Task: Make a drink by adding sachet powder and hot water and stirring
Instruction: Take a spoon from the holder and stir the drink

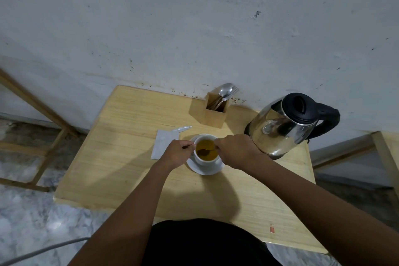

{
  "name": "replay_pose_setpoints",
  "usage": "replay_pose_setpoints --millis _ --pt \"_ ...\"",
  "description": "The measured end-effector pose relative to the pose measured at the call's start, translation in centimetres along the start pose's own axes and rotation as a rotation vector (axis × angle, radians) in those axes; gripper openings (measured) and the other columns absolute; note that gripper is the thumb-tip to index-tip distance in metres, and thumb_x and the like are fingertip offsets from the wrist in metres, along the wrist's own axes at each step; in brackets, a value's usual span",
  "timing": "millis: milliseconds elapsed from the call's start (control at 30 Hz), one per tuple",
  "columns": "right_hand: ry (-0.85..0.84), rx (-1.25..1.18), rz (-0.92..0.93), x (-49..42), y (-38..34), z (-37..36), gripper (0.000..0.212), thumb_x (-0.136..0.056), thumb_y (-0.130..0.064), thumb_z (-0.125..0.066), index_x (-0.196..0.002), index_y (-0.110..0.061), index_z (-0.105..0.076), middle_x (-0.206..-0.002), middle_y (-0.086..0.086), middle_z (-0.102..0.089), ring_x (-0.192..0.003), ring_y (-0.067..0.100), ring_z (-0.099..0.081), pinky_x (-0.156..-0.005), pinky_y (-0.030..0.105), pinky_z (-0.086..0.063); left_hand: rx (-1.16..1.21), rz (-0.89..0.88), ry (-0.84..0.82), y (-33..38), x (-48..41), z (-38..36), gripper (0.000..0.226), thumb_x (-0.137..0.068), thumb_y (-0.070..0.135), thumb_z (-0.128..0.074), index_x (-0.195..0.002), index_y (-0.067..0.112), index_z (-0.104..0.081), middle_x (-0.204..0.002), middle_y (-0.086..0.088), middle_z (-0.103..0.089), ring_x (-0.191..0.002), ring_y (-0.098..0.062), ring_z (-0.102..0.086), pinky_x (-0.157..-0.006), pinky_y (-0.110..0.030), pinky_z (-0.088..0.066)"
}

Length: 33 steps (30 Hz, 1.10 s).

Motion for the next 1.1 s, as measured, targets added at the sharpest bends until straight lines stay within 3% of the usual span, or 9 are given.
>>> replay_pose_setpoints --millis 133,333,500,633,800,967,1100 --pt "0.027 0.011 -0.118 -1.1 1.0 0.9 0.021 -0.097 -0.019 -0.045 -0.098 -0.020 -0.066 -0.078 0.000 -0.060 -0.064 0.022 -0.050 -0.045 0.026 -0.024 0.017 0.018 -0.018 -0.1 0.0 0.0 0.031 -0.092 0.029 -0.058 -0.118 0.014 -0.067 -0.105 0.000 -0.067 -0.092 -0.014 -0.061 -0.078 -0.029 -0.048" --pt "0.006 0.046 -0.141 -0.8 1.8 1.4 0.018 -0.098 -0.021 -0.047 -0.106 -0.016 -0.062 -0.097 0.004 -0.068 -0.078 0.024 -0.062 -0.055 0.028 -0.033 -0.005 -0.002 -0.010 0.1 0.2 0.0 0.030 -0.093 0.030 -0.057 -0.116 0.015 -0.068 -0.099 0.001 -0.069 -0.083 -0.006 -0.061 -0.074 -0.026 -0.046" --pt "-0.009 0.002 -0.120 -0.5 1.0 1.2 0.014 -0.095 -0.027 -0.050 -0.090 -0.017 -0.057 -0.070 -0.002 -0.049 -0.058 0.016 -0.046 -0.045 0.027 -0.022 0.008 -0.003 -0.013 0.2 0.2 0.0 0.028 -0.094 0.028 -0.056 -0.114 0.014 -0.069 -0.096 0.001 -0.069 -0.085 -0.012 -0.062 -0.072 -0.026 -0.047" --pt "0.023 -0.045 -0.114 -1.2 0.2 0.9 0.029 -0.094 -0.026 -0.049 -0.067 -0.018 -0.041 -0.060 -0.004 -0.037 -0.049 0.012 -0.033 -0.045 0.026 -0.021 0.011 -0.004 -0.021 0.1 0.2 -0.1 0.027 -0.094 0.028 -0.055 -0.112 0.015 -0.070 -0.098 -0.005 -0.071 -0.089 -0.017 -0.063 -0.072 -0.026 -0.047" --pt "0.078 -0.029 -0.159 -1.7 0.5 1.2 0.021 -0.097 -0.021 -0.045 -0.095 -0.018 -0.065 -0.067 -0.001 -0.048 -0.061 0.021 -0.049 -0.045 0.027 -0.024 0.012 -0.005 -0.023 0.2 0.2 0.0 0.027 -0.094 0.029 -0.056 -0.112 0.015 -0.070 -0.100 -0.006 -0.072 -0.092 -0.021 -0.064 -0.075 -0.028 -0.048" --pt "0.028 -0.003 -0.182 -1.0 1.6 1.5 0.017 -0.099 -0.020 -0.046 -0.107 -0.013 -0.060 -0.096 0.005 -0.067 -0.070 0.022 -0.053 -0.056 0.030 -0.034 0.008 -0.008 -0.026 0.2 0.3 0.0 0.027 -0.093 0.027 -0.056 -0.113 0.014 -0.070 -0.098 0.001 -0.069 -0.090 -0.014 -0.063 -0.074 -0.026 -0.047" --pt "-0.023 -0.061 -0.164 -0.8 1.6 1.2 0.016 -0.095 -0.027 -0.052 -0.101 -0.015 -0.061 -0.088 0.004 -0.064 -0.068 0.021 -0.052 -0.055 0.029 -0.034 0.011 0.002 -0.033 0.2 0.2 0.0 0.028 -0.093 0.028 -0.057 -0.115 0.014 -0.069 -0.099 0.001 -0.068 -0.093 -0.014 -0.064 -0.076 -0.027 -0.047"
Point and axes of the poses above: each hand's wrist, its own x-axis away from the middle knuckle, its own z-axis out of the back of the hand, y = z × x, the point moved 8 cm from there along -x, towards the middle knuckle
